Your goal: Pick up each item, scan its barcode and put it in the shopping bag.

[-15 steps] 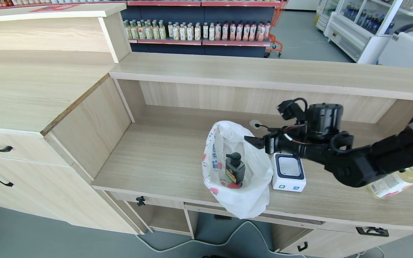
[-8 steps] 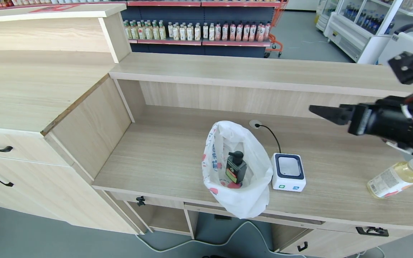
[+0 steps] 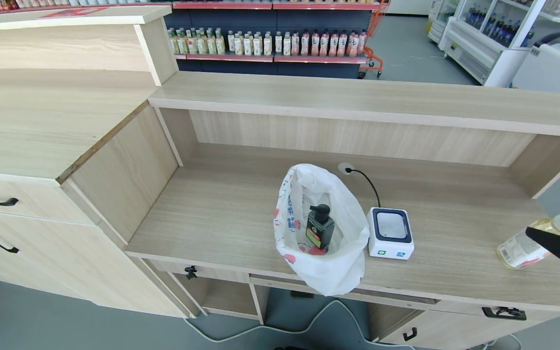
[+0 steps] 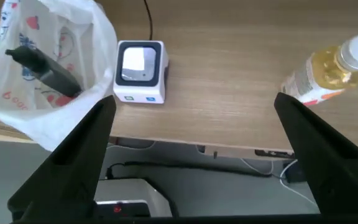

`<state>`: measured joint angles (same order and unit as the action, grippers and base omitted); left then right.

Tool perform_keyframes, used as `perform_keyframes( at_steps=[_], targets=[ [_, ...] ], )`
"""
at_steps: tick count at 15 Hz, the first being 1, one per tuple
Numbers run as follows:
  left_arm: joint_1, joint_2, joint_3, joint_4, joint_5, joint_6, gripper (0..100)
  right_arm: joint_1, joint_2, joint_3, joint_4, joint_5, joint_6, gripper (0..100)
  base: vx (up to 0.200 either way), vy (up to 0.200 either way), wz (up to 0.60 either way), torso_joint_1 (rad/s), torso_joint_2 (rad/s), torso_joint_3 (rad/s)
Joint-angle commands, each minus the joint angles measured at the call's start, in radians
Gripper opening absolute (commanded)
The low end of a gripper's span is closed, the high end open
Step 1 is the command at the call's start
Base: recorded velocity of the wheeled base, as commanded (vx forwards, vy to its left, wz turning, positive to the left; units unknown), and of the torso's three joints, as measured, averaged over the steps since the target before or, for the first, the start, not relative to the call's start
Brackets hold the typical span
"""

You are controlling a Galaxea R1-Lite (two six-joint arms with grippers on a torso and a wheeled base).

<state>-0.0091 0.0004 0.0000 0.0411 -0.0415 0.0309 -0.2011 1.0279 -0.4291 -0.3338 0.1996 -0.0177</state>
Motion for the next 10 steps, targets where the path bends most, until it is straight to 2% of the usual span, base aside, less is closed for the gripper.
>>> perform_keyframes(
  at_steps=[1, 3, 5, 8, 10],
  targets=[
    [0.000, 0.000, 0.000, 0.000, 0.000, 0.000, 100, -0.067, -0.032, 0.066, -0.005, -0.002, -0.004, 100, 0.000, -0.200, 0.00, -0.002, 0.00, 0.002],
    [0.000, 0.000, 0.000, 0.000, 0.000, 0.000, 100, -0.135, -0.038, 0.118, -0.005, -0.005, -0.036, 100, 0.000, -0.200, 0.00, 0.000, 0.00, 0.000],
    [0.000, 0.000, 0.000, 0.000, 0.000, 0.000, 100, -0.282, -0.023, 0.167, -0.007, 0.000, -0.153, 100, 0.000, -0.200, 0.00, 0.005, 0.00, 0.000],
    [0.000, 0.000, 0.000, 0.000, 0.000, 0.000, 100, -0.307, -0.019, 0.179, -0.008, 0.009, -0.166, 100, 0.000, -0.200, 0.00, 0.004, 0.00, 0.002],
    [0.000, 0.001, 0.000, 0.000, 0.000, -0.002, 100, -0.302, -0.019, 0.170, -0.011, 0.061, -0.156, 100, 0.000, -0.200, 0.00, 0.005, 0.00, 0.002]
  ],
)
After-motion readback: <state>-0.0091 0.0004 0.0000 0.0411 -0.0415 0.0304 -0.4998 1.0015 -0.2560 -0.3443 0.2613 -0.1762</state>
